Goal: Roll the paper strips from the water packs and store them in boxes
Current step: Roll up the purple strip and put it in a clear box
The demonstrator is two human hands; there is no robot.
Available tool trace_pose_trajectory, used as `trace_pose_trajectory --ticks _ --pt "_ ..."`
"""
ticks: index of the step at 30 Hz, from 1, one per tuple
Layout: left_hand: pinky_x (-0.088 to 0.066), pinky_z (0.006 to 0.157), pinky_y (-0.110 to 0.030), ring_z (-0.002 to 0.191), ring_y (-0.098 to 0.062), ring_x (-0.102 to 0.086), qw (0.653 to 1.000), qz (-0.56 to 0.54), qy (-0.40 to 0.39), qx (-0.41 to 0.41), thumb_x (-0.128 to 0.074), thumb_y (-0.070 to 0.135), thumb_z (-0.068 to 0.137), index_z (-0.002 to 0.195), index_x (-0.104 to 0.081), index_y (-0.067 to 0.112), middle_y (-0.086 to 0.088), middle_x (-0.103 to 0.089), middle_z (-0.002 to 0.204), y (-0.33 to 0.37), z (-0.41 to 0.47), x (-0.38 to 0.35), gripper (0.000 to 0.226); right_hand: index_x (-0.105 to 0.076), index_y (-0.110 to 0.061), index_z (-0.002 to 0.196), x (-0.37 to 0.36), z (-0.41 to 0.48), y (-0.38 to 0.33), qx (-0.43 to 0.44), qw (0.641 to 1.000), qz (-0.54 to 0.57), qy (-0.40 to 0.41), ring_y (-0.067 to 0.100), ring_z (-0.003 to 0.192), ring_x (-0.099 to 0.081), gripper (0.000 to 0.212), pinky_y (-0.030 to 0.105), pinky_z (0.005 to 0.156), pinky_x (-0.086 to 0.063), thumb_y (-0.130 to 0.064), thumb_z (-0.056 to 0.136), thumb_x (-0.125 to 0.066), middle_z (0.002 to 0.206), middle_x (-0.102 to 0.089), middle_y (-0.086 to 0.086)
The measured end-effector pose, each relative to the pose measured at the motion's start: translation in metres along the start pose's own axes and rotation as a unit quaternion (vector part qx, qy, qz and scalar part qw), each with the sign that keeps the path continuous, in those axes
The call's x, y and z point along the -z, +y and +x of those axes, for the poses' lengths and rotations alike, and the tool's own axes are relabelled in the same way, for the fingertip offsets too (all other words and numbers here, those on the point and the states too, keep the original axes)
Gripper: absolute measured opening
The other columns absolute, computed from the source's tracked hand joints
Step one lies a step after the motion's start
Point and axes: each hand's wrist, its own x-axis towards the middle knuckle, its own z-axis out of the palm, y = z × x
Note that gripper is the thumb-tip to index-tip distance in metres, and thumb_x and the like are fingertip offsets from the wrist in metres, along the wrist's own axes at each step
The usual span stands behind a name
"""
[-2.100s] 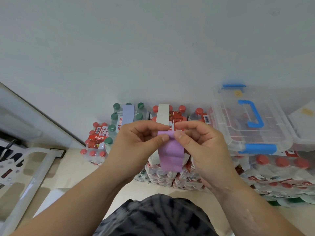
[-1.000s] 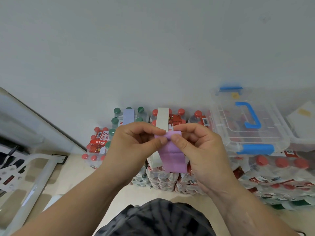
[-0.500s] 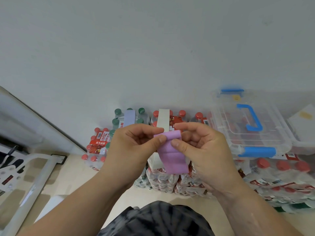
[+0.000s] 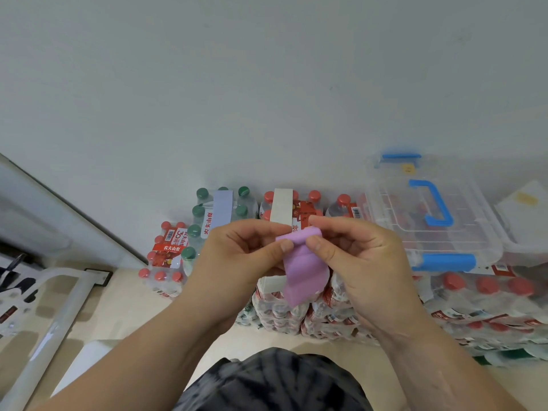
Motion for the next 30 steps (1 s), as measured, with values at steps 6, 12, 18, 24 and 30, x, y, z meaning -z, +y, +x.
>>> trace_pose_trajectory --ticks 6,12,18,24,30 --pt "-0.058 0.07 -0.035 0.076 -0.027 -0.066 0.999 -0.012 0.029 -0.002 -0.076 0.012 0.07 0.096 -0.075 0.001 -0.019 -0.069 0.083 -0.0046 0.0026 -0.0007 0.028 -0.069 -0.029 0.115 0.0049 0.0041 -0.0023 -0.003 0.999 -0.036 -0.031 0.019 0.088 -0.077 0.049 0.032 0.08 -0.062 0.004 0.08 -0.077 0.092 -0.079 0.003" --pt "-0.059 0.074 -0.031 0.074 -0.022 -0.068 0.998 0.022 0.055 -0.028 -0.074 -0.011 0.077 0.081 -0.076 0.01 -0.014 -0.076 0.082 -0.0024 0.0028 -0.0031 0.021 -0.077 -0.025 0.096 0.0059 0.0057 -0.0069 -0.004 0.997 -0.07 -0.003 0.014 0.087 -0.076 0.031 0.033 0.078 -0.063 -0.035 0.068 -0.078 0.088 -0.079 -0.003" --pt "-0.06 0.078 -0.033 0.079 -0.026 -0.069 0.998 0.032 0.032 -0.035 -0.073 -0.012 0.078 0.075 -0.076 0.022 -0.012 -0.075 0.082 -0.0004 0.0034 -0.0011 0.034 -0.077 -0.025 0.098 0.0042 0.0037 -0.0024 0.003 0.996 -0.085 -0.008 0.015 0.085 -0.075 0.024 0.03 0.073 -0.061 -0.035 0.076 -0.073 0.088 -0.079 -0.004" --pt "-0.059 0.071 -0.036 0.083 -0.032 -0.071 1.0 -0.015 0.002 -0.009 -0.075 0.018 0.069 0.097 -0.076 0.009 -0.024 -0.072 0.091 0.0012 0.0005 -0.0024 0.029 -0.078 -0.026 0.096 0.0061 0.0039 -0.0019 0.026 0.998 -0.053 -0.025 0.011 0.086 -0.075 0.021 0.02 0.076 -0.058 -0.015 0.077 -0.076 0.09 -0.079 -0.005" --pt "-0.051 0.057 -0.019 0.068 -0.014 -0.065 0.999 -0.046 0.017 -0.009 -0.075 0.013 0.064 0.087 -0.074 0.006 -0.006 -0.072 0.075 0.0023 0.0021 -0.0036 0.024 -0.072 -0.029 0.109 0.0037 0.0009 -0.0021 0.02 0.997 -0.053 -0.043 0.015 0.086 -0.075 0.032 0.027 0.074 -0.06 -0.026 0.077 -0.074 0.088 -0.078 -0.002"
